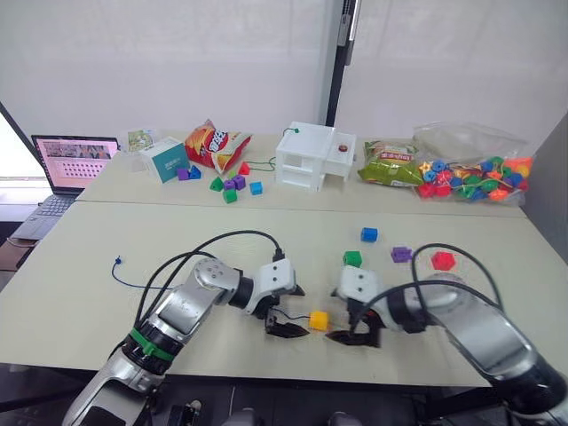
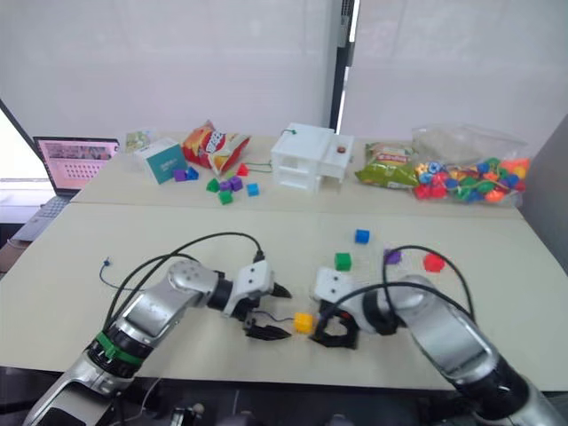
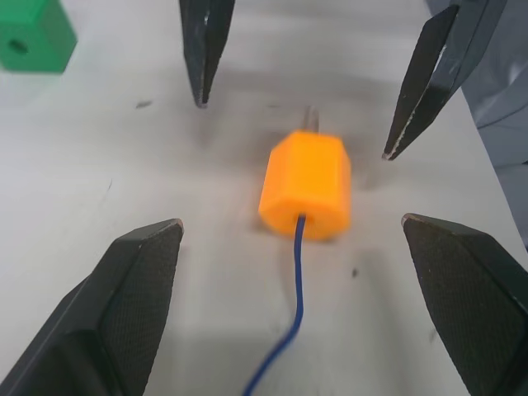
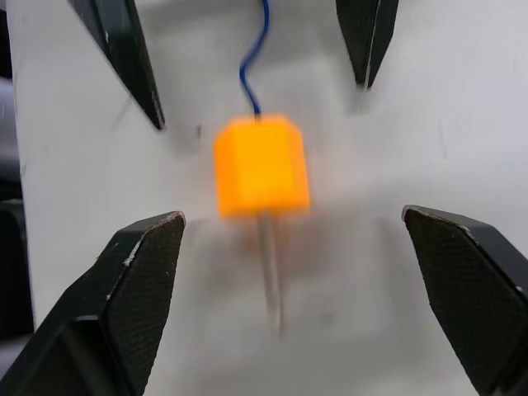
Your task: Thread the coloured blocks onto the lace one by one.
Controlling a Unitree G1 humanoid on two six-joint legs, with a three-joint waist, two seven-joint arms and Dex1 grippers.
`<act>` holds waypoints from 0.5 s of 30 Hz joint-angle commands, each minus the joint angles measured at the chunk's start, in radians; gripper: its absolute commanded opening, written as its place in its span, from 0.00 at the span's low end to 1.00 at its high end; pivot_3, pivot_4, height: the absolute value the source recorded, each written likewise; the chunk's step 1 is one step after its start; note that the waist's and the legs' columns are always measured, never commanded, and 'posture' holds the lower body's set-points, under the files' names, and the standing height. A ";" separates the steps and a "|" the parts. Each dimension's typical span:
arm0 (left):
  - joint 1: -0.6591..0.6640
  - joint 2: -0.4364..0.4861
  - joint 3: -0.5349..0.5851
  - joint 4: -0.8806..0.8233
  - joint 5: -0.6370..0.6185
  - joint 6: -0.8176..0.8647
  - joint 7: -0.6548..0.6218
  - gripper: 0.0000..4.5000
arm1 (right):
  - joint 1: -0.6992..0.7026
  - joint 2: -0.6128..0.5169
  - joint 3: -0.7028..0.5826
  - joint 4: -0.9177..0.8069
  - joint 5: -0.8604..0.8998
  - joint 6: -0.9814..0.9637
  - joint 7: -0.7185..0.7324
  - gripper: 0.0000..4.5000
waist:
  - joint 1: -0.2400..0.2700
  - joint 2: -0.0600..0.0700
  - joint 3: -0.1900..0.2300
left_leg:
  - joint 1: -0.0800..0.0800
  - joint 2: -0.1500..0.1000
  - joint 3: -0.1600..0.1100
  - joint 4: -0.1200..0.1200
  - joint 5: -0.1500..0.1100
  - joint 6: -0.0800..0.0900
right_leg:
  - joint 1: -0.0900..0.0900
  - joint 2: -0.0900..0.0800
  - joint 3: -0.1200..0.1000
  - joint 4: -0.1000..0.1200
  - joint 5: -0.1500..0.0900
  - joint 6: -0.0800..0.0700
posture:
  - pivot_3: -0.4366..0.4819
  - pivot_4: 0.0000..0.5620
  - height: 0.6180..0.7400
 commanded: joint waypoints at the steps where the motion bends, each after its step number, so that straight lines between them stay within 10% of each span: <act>1: -0.014 -0.019 -0.032 -0.020 0.036 -0.021 0.026 1.00 | 0.060 -0.039 -0.080 -0.041 0.032 -0.060 0.002 1.00 | -0.006 0.000 0.000 | 0.000 0.000 0.000 0.000 0.000 0.000 | 0.000 0.000 0.000 0.000 0.000 0.000 | 0.48 0.27 1.00; 9: -0.040 -0.073 -0.083 0.093 0.115 -0.080 0.075 1.00 | 0.144 -0.034 -0.123 -0.037 0.055 -0.118 -0.034 1.00 | -0.005 0.000 0.000 | 0.001 0.001 0.000 -0.001 0.000 0.000 | 0.000 0.001 0.001 -0.001 0.000 0.000 | 0.48 0.27 1.00; 15: -0.038 -0.083 -0.090 0.108 0.112 -0.096 0.050 0.59 | 0.148 -0.015 -0.108 -0.030 0.051 -0.124 -0.059 1.00 | -0.003 0.000 0.000 | 0.001 0.000 0.000 0.000 0.000 0.000 | 0.001 0.001 0.001 -0.001 0.000 0.000 | 0.48 0.27 1.00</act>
